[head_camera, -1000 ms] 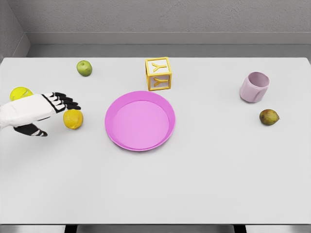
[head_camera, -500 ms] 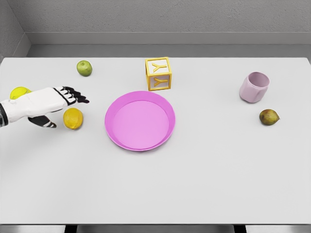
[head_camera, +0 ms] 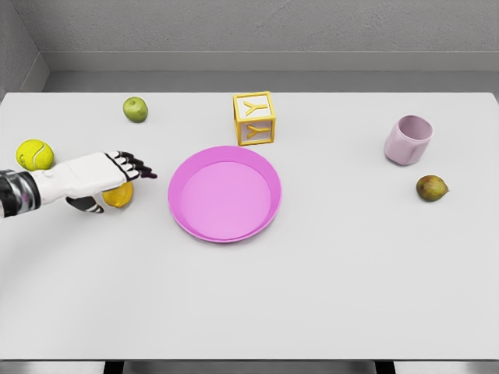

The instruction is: Put the lemon on the plate with left arm

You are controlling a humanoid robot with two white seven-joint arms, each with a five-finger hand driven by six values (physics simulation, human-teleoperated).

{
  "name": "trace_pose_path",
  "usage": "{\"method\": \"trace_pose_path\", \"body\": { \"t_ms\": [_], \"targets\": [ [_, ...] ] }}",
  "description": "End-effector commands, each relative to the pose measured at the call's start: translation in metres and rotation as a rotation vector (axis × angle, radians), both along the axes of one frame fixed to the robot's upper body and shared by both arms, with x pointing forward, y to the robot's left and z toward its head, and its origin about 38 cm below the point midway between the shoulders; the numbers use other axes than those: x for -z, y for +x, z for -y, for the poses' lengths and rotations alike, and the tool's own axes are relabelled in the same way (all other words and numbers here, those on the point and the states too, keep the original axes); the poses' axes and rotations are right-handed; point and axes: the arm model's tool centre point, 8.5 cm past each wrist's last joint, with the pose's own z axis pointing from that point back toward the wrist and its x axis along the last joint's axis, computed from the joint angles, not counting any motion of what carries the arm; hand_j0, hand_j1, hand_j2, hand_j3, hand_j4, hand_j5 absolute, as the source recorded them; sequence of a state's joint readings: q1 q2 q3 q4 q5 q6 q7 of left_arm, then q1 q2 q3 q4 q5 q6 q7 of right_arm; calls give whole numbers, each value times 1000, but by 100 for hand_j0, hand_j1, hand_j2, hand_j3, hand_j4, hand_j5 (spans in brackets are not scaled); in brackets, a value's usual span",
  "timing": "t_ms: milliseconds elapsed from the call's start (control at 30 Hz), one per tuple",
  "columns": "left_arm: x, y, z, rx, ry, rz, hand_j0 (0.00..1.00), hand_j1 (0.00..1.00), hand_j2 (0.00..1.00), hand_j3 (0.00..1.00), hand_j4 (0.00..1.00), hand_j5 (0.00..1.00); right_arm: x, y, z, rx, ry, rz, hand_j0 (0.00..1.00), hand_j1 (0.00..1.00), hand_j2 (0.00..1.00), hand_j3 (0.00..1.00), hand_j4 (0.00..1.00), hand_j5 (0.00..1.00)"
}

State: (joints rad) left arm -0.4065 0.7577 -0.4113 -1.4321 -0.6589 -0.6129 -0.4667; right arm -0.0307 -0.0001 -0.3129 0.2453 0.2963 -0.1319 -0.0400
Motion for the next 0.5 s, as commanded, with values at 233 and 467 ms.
{"method": "trace_pose_path", "body": {
  "t_ms": [233,467],
  "targets": [
    [12,0,-4,-12,54,-41,75,75,75,75,75,75,0,0,0,0,0,0,100,100,100,100,100,100],
    [7,1,-4,-7,60,-33,58,58,58,58,58,58,0,0,0,0,0,0,100,100,100,100,100,100]
  ]
}}
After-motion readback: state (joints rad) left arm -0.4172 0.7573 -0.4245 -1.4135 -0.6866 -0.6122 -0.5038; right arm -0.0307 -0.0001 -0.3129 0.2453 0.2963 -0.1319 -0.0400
